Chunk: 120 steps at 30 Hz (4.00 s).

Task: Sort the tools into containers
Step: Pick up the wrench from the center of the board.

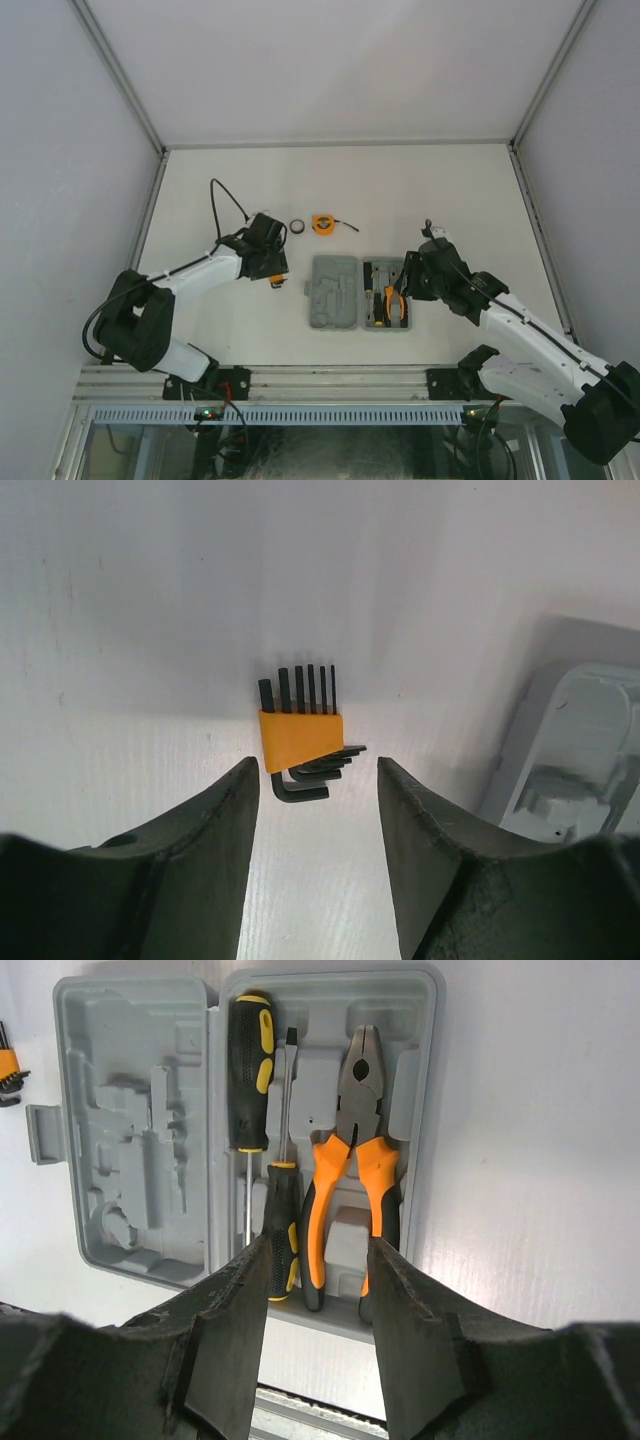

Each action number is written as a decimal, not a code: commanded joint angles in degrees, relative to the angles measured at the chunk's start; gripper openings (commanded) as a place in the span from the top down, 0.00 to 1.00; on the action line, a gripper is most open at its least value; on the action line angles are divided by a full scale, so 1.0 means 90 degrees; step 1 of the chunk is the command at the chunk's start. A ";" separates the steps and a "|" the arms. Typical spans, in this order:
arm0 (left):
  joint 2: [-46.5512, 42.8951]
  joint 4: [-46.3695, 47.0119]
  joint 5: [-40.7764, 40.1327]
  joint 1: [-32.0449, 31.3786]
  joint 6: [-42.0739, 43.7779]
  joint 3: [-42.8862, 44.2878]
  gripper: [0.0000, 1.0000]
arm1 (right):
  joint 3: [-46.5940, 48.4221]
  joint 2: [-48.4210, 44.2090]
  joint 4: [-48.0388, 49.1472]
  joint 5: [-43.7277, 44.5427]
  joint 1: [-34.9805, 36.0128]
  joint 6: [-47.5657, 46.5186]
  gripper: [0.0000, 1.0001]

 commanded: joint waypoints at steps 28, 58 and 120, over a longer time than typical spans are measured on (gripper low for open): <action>0.0829 -0.0392 -0.0669 -0.0072 -0.1183 0.0483 0.45 | -0.0144 0.0145 0.0316 -0.0145 -0.0076 -0.0140 0.57; 0.0947 -0.0496 -0.0823 -0.0073 -0.1450 0.0707 0.45 | -0.0254 0.0197 0.0383 -0.0276 -0.0125 -0.0182 0.57; 0.1460 -0.0530 -0.0252 -0.0590 -0.0332 -0.0011 0.57 | -0.0390 0.0033 0.0418 -0.0410 -0.0126 -0.0008 0.57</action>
